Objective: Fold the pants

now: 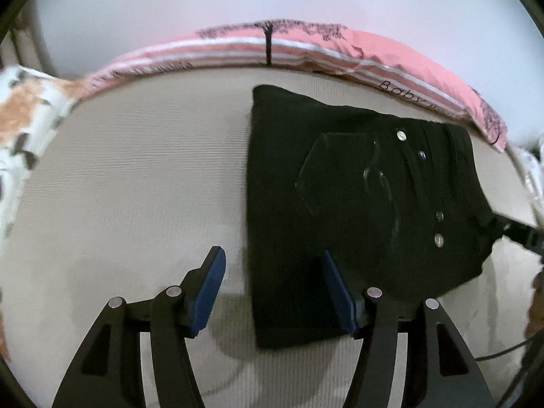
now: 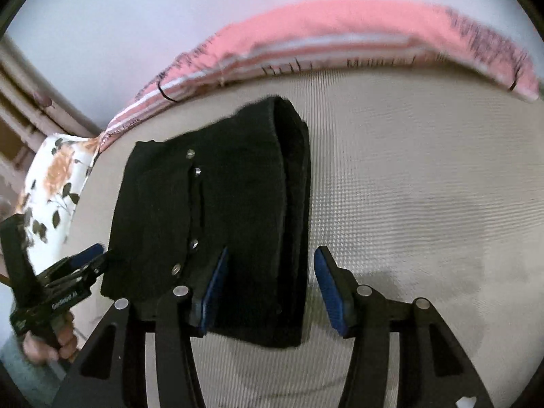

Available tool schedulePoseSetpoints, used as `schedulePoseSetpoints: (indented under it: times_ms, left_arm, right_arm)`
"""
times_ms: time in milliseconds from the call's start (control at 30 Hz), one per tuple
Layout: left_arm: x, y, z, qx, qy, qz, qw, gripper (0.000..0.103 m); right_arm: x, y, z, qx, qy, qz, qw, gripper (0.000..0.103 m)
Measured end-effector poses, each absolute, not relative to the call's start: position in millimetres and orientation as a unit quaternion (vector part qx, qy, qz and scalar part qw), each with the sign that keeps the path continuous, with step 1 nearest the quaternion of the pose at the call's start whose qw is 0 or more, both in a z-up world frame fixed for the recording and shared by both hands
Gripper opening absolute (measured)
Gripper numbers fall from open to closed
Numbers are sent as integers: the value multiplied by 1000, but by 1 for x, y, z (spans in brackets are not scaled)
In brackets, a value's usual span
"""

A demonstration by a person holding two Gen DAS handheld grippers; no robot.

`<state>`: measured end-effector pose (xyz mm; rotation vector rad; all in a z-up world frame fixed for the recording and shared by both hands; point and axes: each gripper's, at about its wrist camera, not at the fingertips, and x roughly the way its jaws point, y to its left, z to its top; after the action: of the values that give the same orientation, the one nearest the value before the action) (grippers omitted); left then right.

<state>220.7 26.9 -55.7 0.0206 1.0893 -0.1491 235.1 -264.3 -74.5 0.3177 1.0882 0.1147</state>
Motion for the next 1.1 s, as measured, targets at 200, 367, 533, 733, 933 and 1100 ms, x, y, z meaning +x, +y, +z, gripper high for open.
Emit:
schedulePoseSetpoints:
  times_ms: [200, 367, 533, 733, 933, 1100]
  left_arm:
    - [172, 23, -35, 32, 487, -33, 872, 69]
    - [135, 24, -22, 30, 471, -18, 881, 75]
    - [106, 26, -14, 30, 460, -9, 887, 79]
    - [87, 24, -10, 24, 457, -5, 889, 79]
    - [78, 20, -8, 21, 458, -10, 889, 79]
    - [74, 18, -7, 24, 455, -7, 890, 79]
  right_arm:
    - [192, -235, -42, 93, 473, 33, 876, 57]
    - [164, -214, -33, 79, 459, 23, 884, 65]
    - [142, -198, -33, 65, 453, 17, 889, 67]
    - [121, -183, -31, 59, 441, 22, 895, 71]
    - [111, -176, -29, 52, 433, 25, 899, 71]
    - [106, -172, -31, 50, 437, 27, 898, 71]
